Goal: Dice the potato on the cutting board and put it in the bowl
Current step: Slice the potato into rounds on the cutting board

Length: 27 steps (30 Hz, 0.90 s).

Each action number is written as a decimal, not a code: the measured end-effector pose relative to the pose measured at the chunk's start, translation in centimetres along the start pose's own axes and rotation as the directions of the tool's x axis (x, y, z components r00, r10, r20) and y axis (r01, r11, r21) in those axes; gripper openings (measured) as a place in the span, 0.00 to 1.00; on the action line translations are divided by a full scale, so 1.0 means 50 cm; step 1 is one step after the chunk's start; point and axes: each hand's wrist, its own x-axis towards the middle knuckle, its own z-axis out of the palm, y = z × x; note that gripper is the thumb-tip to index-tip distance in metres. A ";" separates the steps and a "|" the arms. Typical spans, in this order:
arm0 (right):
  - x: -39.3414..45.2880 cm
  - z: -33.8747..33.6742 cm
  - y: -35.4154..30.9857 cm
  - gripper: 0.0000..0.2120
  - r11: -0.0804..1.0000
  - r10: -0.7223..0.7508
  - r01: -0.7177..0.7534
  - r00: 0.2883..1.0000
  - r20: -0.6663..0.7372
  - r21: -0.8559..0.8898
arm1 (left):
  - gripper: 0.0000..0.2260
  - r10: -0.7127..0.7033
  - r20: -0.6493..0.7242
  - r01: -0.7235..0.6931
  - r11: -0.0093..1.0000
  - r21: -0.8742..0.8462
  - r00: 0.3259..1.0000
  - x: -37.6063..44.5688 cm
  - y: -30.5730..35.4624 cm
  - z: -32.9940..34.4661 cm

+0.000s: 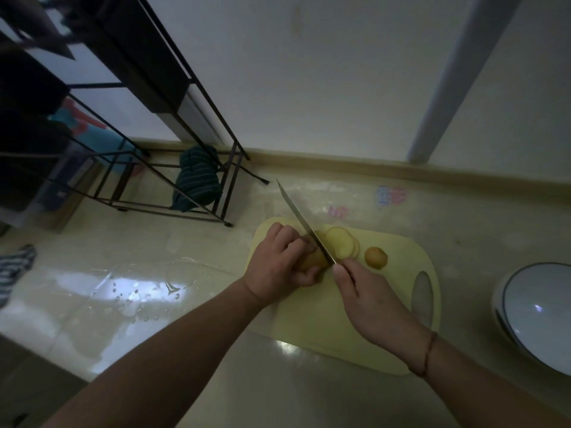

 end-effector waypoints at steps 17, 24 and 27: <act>-0.032 -0.087 -0.005 0.16 0.847 0.306 -0.340 0.941 0.148 0.408 | 0.17 -0.013 0.047 0.014 1.000 -0.015 0.999 -0.008 0.006 -0.014; -0.048 -0.090 -0.035 0.17 0.899 0.233 -0.268 0.963 0.138 0.346 | 0.16 -0.012 0.072 0.014 1.000 -0.022 0.997 -0.013 0.023 -0.029; -0.065 -0.090 -0.063 0.17 0.982 0.091 -0.103 0.993 0.078 0.158 | 0.18 -0.031 0.083 0.034 0.999 -0.035 0.996 -0.016 0.027 -0.028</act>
